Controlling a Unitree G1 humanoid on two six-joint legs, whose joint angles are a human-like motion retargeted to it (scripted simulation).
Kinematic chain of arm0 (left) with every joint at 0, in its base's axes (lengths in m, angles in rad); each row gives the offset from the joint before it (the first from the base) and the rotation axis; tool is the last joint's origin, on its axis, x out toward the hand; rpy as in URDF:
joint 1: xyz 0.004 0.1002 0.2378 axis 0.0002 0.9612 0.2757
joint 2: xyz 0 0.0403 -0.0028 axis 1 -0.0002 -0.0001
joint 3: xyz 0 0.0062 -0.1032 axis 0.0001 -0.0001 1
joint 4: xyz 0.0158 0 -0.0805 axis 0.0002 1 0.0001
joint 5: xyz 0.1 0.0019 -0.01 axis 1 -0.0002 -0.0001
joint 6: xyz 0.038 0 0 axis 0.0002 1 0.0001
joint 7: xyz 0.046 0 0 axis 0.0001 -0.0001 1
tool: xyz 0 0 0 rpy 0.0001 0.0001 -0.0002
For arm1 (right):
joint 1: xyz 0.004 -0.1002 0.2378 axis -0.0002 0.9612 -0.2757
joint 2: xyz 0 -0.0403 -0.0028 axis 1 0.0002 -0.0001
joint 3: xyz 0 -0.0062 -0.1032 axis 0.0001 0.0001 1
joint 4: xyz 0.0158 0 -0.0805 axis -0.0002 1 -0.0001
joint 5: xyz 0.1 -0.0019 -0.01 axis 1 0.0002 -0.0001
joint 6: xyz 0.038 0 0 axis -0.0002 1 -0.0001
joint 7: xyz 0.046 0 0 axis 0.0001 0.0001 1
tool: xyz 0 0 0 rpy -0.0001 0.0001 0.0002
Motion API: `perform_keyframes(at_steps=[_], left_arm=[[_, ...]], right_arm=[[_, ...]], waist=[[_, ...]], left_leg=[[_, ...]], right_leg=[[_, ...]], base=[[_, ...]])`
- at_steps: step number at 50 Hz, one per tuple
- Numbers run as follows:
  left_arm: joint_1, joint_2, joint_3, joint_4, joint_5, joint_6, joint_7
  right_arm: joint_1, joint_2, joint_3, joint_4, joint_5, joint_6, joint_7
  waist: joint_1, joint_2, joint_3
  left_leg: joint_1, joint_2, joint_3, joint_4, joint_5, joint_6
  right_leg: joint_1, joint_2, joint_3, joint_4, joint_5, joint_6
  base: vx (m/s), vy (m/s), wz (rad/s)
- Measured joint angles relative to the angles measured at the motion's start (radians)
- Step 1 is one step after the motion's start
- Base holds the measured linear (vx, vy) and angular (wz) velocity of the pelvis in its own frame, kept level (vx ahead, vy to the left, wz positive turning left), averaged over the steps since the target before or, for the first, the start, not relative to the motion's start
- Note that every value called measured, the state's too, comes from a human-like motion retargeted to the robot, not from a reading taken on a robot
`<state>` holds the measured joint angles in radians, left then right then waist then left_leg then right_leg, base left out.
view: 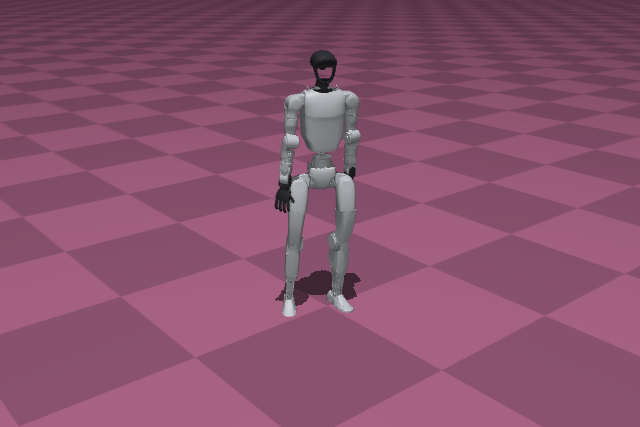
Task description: Upper body actions
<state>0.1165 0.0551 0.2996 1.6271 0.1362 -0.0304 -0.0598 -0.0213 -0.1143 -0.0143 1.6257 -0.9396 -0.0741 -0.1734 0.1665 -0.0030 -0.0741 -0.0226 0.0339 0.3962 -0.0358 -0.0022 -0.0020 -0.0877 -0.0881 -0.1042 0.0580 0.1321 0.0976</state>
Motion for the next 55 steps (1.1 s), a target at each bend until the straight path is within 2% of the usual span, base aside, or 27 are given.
perform_keyframes(at_steps=[2, 3, 5, 9, 11, 16, 20, 25, 33, 55], left_arm=[[-0.005, 0.002, -0.002, 0.0, 0.003, 0.001, 0.001], [-0.007, 0.004, -0.004, 0.0, 0.004, 0.001, 0.002], [-0.006, 0.005, -0.009, -0.001, 0.005, -0.001, 0.005], [-0.003, 0.009, -0.018, 0.003, 0.001, -0.002, 0.006], [-0.003, 0.01, -0.015, 0.004, -0.002, -0.001, 0.003], [-0.004, 0.011, -0.014, 0.002, 0.001, 0.0, 0.002], [-0.005, 0.011, -0.02, 0.004, 0.003, 0.0, 0.005], [-0.007, 0.014, -0.024, 0.003, 0.009, 0.0, 0.006], [-0.006, 0.014, -0.019, 0.002, 0.0, -0.002, 0.004], [-0.005, 0.011, -0.024, 0.003, 0.001, 0.0, 0.006]], right_arm=[[0.011, 0.007, 0.027, 0.039, 0.081, 0.027, 0.185], [0.02, 0.01, 0.029, 0.045, 0.114, 0.074, 0.243], [0.04, 0.01, 0.008, 0.031, 0.163, 0.112, 0.271], [0.044, -0.002, -0.015, 0.002, 0.237, 0.002, 0.19], [0.038, -0.014, 0.004, -0.007, 0.223, -0.023, 0.184], [0.034, -0.023, 0.03, -0.029, 0.133, -0.015, 0.239], [0.04, -0.01, 0.059, -0.027, 0.105, 0.005, 0.193], [0.051, 0.014, 0.063, -0.024, 0.119, 0.034, 0.138], [0.043, -0.001, 0.047, -0.025, 0.132, 0.021, 0.179], [0.045, 0.003, 0.063, -0.033, 0.118, 0.035, 0.16]], waist=[[0.07, -0.023, -0.002], [0.097, -0.024, -0.002], [0.119, -0.03, -0.005], [0.083, -0.026, -0.009], [0.069, -0.023, -0.01], [0.05, -0.019, -0.008], [0.055, -0.019, -0.01], [0.067, -0.025, -0.008], [0.05, -0.02, 0.0], [0.054, -0.019, -0.003]], left_leg=[[0.001, -0.01, 0.06, 0.0, -0.006, -0.002], [0.004, -0.004, 0.079, 0.0, -0.007, -0.004], [0.003, -0.006, 0.09, 0.0, -0.008, -0.004], [-0.006, -0.011, 0.046, 0.004, -0.004, -0.001], [-0.009, -0.009, 0.035, 0.005, -0.003, -0.001], [-0.01, -0.01, 0.01, 0.007, 0.0, 0.002], [-0.01, -0.01, 0.008, 0.006, 0.001, 0.004], [-0.011, -0.013, 0.018, 0.006, 0.002, 0.003], [-0.011, -0.01, -0.001, 0.008, 0.002, 0.002], [-0.005, -0.009, 0.019, 0.005, -0.001, -0.002]], right_leg=[[0.022, 0.017, 0.051, -0.021, -0.013, -0.021], [0.013, 0.015, 0.072, -0.014, -0.013, -0.014], [0.01, 0.015, 0.082, -0.012, -0.014, -0.016], [0.01, 0.006, 0.045, -0.01, -0.012, -0.012], [0.009, 0.003, 0.035, -0.009, -0.012, -0.009], [0.016, -0.004, 0.012, -0.01, -0.01, -0.004], [0.017, -0.003, 0.01, -0.011, -0.009, -0.004], [0.021, 0.003, 0.021, -0.015, -0.011, -0.011], [0.019, -0.004, 0.004, -0.011, -0.01, -0.005], [0.02, 0.001, 0.019, -0.015, -0.01, -0.011]], base=[[0.07, -0.01, -1.11], [0.07, -0.01, -0.91], [0.03, 0.0, -0.25], [0.03, 0.01, 0.48], [0.0, 0.01, 0.29], [0.04, 0.0, 0.25], [0.0, 0.0, 0.0], [0.0, 0.0, 0.0], [0.0, 0.0, 0.0], [0.0, 0.0, -0.02]])
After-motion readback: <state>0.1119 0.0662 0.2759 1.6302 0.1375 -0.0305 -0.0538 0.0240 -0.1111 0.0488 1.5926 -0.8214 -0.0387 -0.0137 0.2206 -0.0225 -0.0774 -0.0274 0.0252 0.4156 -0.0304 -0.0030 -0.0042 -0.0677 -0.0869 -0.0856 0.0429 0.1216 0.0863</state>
